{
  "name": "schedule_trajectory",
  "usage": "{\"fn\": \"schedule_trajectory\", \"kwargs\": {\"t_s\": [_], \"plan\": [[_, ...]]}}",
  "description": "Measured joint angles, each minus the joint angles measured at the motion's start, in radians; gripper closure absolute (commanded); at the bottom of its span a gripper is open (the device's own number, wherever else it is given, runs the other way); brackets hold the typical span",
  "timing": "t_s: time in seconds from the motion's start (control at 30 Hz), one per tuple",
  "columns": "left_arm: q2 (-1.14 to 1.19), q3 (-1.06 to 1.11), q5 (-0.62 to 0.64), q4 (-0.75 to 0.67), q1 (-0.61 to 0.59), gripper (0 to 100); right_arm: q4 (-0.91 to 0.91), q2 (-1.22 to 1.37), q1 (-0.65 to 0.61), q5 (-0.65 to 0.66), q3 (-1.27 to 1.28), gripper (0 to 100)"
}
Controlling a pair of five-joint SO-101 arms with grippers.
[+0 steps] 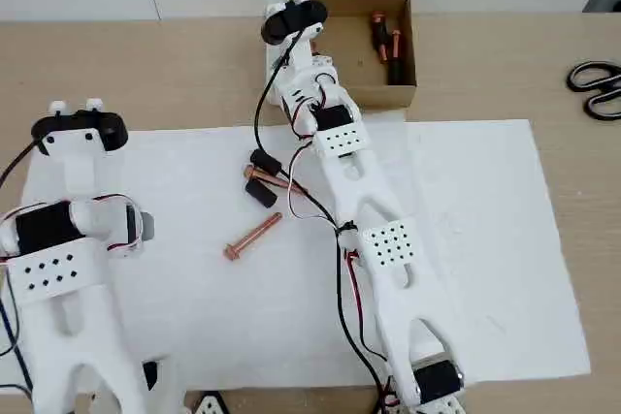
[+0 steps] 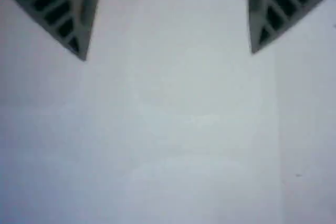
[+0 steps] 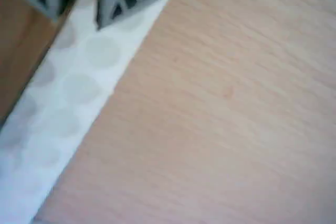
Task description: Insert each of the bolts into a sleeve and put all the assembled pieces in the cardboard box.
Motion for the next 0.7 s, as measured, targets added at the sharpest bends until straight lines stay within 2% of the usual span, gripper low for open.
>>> {"fn": "schedule_trajectory", "kwargs": {"t_s": [0.7], "plan": [[0.0, 0.0, 0.0, 0.0, 0.0, 81, 0.003, 0.017, -0.029, 0.002, -0.052, 99.4]]}}
